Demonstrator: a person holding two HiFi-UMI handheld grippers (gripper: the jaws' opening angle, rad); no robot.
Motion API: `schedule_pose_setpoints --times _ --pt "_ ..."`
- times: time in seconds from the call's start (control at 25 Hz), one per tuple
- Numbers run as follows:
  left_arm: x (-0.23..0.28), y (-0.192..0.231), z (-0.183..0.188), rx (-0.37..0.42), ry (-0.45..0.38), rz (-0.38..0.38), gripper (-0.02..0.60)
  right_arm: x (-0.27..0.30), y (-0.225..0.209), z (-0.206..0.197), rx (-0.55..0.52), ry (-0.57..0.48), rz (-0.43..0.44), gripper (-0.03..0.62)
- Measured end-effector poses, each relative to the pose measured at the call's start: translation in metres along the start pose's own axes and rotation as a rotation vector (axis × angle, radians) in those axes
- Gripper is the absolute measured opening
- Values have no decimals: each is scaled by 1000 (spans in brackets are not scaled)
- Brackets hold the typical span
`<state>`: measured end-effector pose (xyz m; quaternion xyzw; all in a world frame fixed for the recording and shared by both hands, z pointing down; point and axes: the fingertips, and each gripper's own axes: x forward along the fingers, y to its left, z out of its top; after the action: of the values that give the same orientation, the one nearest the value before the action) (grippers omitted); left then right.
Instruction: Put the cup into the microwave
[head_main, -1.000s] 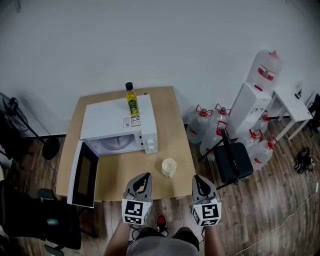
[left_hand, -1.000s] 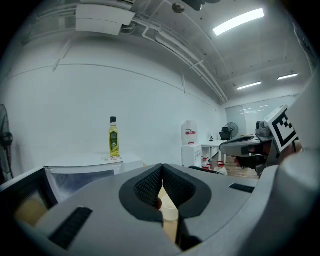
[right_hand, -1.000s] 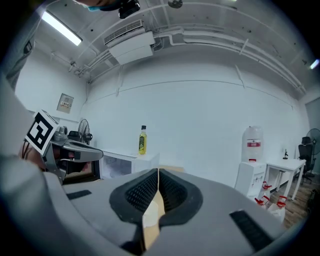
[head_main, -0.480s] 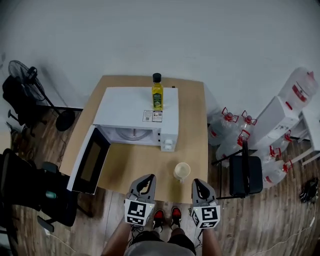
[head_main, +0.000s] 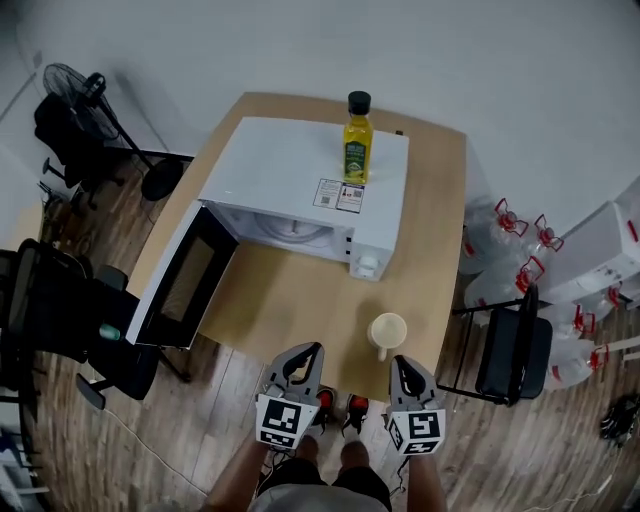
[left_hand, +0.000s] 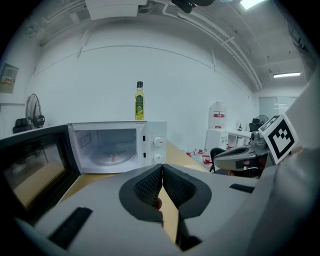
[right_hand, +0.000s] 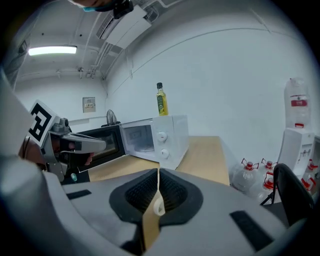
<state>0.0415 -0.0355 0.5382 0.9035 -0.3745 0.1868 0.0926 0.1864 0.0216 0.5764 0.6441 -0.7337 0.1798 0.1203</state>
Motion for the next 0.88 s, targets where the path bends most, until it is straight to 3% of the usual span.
schedule_pose_setpoints --times 0.4,0.52,0.88 --pt "5 3 -58 -61 80 77 23 26 7 -66 27 109 123 28" --pt "5 4 -71 -65 98 92 23 34 10 -78 36 129 168 134" --pt "1 15 -96 -108 124 153 23 53 16 -97 18 159 228 144"
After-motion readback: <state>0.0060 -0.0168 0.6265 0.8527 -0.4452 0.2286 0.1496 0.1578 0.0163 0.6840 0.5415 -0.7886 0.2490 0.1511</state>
